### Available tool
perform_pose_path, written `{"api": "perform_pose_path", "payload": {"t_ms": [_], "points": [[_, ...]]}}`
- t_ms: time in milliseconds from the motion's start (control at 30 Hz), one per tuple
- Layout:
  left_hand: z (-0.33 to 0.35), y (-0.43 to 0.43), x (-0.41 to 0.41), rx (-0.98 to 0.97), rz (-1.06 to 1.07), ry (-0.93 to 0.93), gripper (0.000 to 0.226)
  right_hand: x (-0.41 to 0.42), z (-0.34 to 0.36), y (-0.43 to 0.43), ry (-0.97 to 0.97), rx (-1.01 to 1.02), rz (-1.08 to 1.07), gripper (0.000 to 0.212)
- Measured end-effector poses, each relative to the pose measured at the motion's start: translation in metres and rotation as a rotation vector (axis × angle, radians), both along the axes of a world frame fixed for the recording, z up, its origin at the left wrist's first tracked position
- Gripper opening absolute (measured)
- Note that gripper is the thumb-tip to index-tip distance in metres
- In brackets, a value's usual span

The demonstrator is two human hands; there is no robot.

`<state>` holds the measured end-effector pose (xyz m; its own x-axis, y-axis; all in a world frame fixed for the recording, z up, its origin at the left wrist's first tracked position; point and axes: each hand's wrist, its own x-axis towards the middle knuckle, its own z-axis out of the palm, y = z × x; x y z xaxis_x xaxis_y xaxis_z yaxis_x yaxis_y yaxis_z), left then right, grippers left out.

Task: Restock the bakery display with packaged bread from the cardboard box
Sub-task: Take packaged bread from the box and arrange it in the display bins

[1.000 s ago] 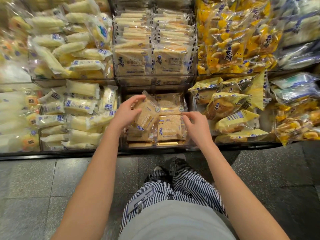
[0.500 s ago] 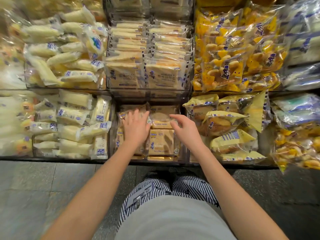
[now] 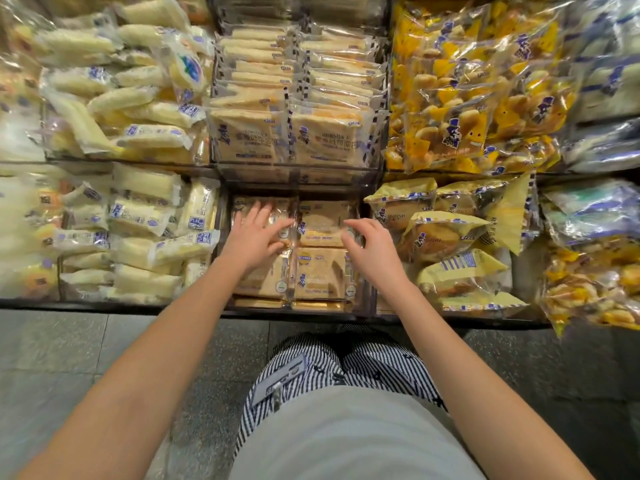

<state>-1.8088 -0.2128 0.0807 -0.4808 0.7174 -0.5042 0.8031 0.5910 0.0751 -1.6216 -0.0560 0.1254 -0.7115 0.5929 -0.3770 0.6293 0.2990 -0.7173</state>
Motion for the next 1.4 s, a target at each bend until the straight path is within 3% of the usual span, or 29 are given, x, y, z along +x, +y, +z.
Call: {"api": "perform_pose_path", "payload": {"t_ms": [233,500,767,867,1133,1400], "points": [[0.009,-0.008,-0.020,-0.040,-0.233,0.102,0.069,0.033,0.005,-0.030,-0.029,0.044,-0.138,0.038],[0.062,-0.014,0.016,0.220,-0.641,0.232,0.064,0.084,0.009,-0.083,-0.039,0.110,-0.319,0.041],[0.079,0.044,0.119,0.492,-1.157,0.058,0.055,0.201,0.010,-0.117,-0.119,0.160,-0.699,0.045],[0.073,0.064,0.183,0.561,-1.158,-0.037,0.056,0.239,0.013,-0.120,-0.116,0.171,-0.825,0.046],[0.065,0.087,0.366,0.639,-0.923,-0.241,0.051,0.375,0.003,-0.133,-0.126,0.115,-1.168,0.053],[0.058,0.115,0.581,0.619,-1.055,-0.397,0.051,0.576,0.005,-0.136,-0.115,0.065,-1.440,0.052]]}}
